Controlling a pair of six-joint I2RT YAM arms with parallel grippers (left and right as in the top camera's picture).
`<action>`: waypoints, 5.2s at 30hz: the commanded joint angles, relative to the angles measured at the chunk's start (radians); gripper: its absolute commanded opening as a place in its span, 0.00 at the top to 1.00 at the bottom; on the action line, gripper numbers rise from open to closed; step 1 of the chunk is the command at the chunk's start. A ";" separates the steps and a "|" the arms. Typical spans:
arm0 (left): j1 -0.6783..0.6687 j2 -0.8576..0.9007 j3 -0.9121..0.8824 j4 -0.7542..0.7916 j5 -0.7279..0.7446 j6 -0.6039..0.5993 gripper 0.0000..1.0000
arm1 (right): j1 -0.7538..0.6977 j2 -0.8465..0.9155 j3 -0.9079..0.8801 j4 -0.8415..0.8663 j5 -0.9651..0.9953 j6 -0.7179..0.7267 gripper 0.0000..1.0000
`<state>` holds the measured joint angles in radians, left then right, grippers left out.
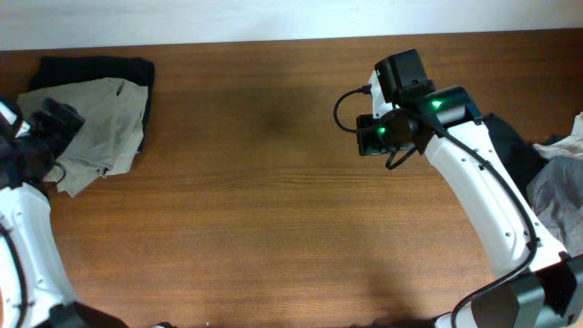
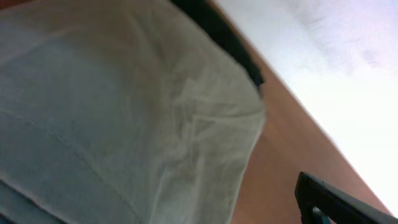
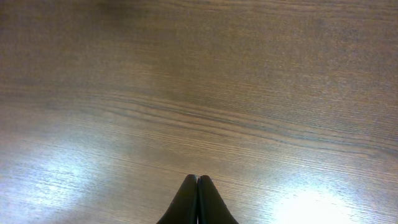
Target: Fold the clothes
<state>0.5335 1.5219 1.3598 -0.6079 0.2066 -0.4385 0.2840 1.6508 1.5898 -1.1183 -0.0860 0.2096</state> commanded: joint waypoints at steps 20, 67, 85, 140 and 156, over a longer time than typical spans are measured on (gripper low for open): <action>0.077 0.342 0.009 0.435 0.381 -0.068 0.65 | 0.003 -0.023 0.013 0.034 0.012 -0.021 0.96; 0.124 0.380 0.003 0.223 0.122 -0.111 0.01 | 0.003 -0.023 0.022 0.023 0.008 -0.021 0.96; 0.124 0.109 0.003 0.006 -0.080 -0.053 0.67 | 0.003 -0.023 0.021 0.022 0.009 -0.022 0.96; 0.049 0.432 0.101 0.206 -0.080 0.103 0.99 | 0.003 -0.024 0.021 0.034 0.009 -0.021 0.96; 0.057 0.532 0.101 0.038 -0.354 0.145 0.99 | 0.003 -0.023 0.021 0.033 0.008 -0.021 0.96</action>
<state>0.5827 2.0441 1.4658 -0.5629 -0.0540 -0.3237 0.2840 1.6501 1.5898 -1.0882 -0.0864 0.1974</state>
